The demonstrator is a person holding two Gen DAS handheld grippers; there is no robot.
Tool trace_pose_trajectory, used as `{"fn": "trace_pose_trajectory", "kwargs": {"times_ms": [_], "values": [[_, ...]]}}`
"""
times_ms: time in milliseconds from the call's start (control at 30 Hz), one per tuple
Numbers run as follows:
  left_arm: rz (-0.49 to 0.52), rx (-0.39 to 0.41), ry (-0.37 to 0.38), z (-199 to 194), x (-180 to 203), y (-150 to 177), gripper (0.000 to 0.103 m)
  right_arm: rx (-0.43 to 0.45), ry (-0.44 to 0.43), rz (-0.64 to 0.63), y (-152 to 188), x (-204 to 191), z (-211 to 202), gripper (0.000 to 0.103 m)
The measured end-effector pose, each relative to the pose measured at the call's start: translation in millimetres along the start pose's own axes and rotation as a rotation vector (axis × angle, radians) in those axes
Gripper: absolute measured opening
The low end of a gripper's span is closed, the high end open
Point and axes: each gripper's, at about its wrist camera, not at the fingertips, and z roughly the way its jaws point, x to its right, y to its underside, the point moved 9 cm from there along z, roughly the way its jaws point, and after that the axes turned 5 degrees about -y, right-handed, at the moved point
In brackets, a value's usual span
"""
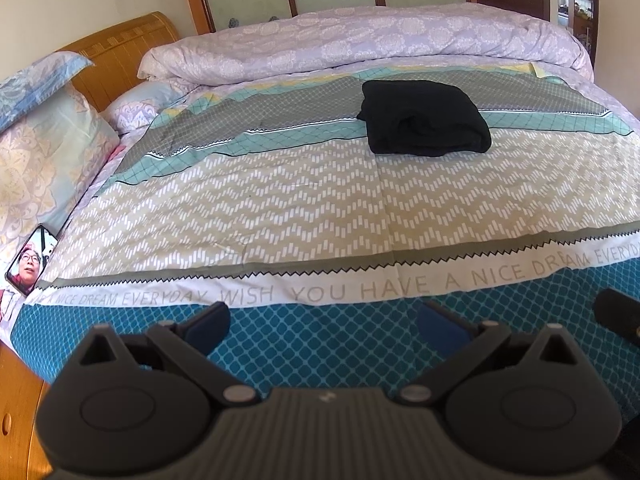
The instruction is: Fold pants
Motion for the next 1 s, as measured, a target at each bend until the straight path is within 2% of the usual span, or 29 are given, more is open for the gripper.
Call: {"fn": "trace_pose_trajectory", "kwargs": {"times_ms": [800, 1000], "values": [[-0.002, -0.011, 0.003, 1.1, -0.7, 2.8, 0.103, -0.005, -0.002, -0.007, 1.4, -3.0, -1.0, 0.103], [0.015, -0.015, -0.030, 3.7, -1.6, 6.6, 0.103, -0.008, 0.001, 0.012, 3.7, 1.6, 0.0, 0.103]]}}
